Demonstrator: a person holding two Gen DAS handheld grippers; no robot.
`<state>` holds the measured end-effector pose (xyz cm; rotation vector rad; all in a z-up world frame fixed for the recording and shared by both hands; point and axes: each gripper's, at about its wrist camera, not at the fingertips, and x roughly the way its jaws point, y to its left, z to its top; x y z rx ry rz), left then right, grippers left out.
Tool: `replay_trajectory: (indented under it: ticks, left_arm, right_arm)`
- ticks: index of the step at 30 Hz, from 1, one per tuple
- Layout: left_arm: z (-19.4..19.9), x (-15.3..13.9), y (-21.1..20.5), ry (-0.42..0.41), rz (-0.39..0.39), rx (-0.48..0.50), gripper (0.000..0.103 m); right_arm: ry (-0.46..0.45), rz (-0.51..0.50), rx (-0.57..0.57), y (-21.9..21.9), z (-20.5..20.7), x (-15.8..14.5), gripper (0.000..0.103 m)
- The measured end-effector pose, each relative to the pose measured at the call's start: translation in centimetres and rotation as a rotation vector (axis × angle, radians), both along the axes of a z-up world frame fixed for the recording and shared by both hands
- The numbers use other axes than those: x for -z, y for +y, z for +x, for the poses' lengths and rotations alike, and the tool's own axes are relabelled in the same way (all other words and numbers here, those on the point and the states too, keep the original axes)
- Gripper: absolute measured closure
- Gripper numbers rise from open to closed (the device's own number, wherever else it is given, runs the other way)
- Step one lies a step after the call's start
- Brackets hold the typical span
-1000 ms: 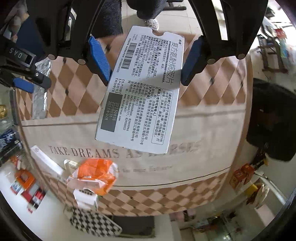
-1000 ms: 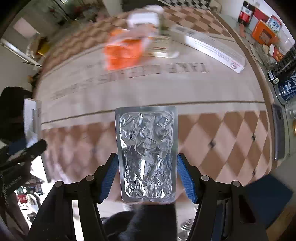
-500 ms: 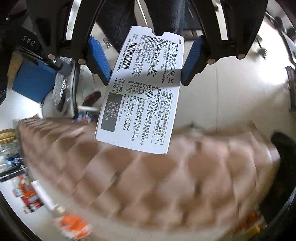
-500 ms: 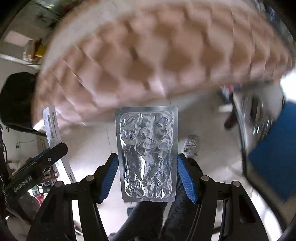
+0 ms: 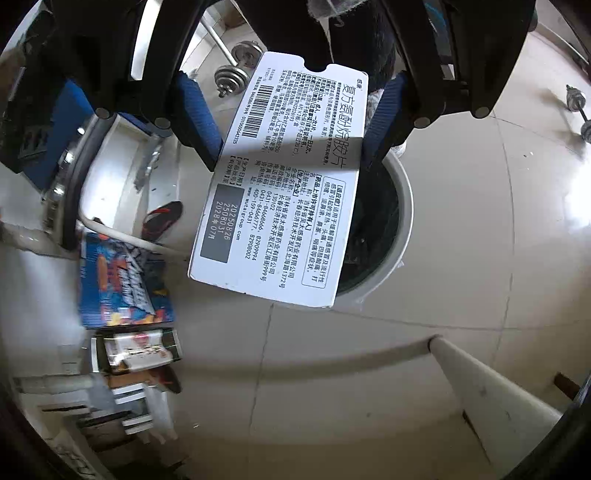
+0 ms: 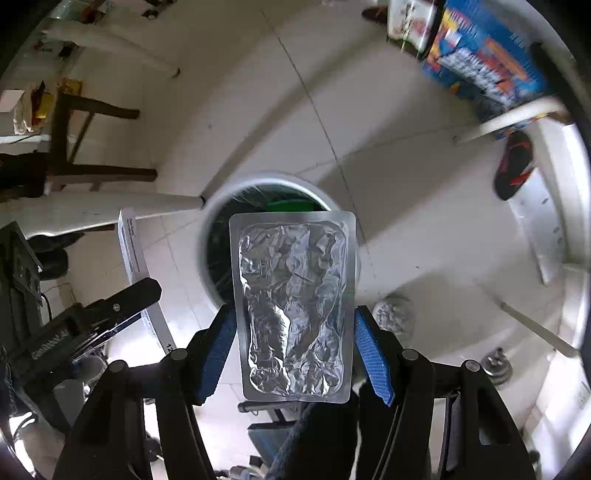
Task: Collect trash
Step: 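Carry both items over the white bin and open both grippers to drop them, then raise both grippers from the bin back over the table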
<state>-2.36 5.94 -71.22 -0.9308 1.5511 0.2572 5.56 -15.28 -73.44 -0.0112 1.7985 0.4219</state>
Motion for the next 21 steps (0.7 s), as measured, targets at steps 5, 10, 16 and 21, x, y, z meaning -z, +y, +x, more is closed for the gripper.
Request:
replay_trajectory:
  ticks: [5, 10, 16, 21]
  left_arm:
    - [-1.5, 1.5, 0.8, 0.022, -0.001, 0.02, 0.005]
    - [-3.0, -0.6, 1.6, 0.056, 0.155, 0.049, 0.003]
    - [-4.9, -6.2, 0.8, 0.08, 0.35, 0.087, 0.003]
    - [-6.2, -11.7, -0.3, 0.077, 0.376, 0.109, 0.003]
  right_arm:
    - [0.018, 0.035, -0.028, 0.6, -0.2, 4.8, 0.005]
    - [-0.019, 0.004, -0.058, 0.8, -0.8, 4.8, 0.0]
    - [-0.115, -0.102, -0.132, 1.4, -1.5, -0.3, 0.0]
    - [-0.194, -0.166, -0.188, 1.5, -2.3, -7.2, 0.0]
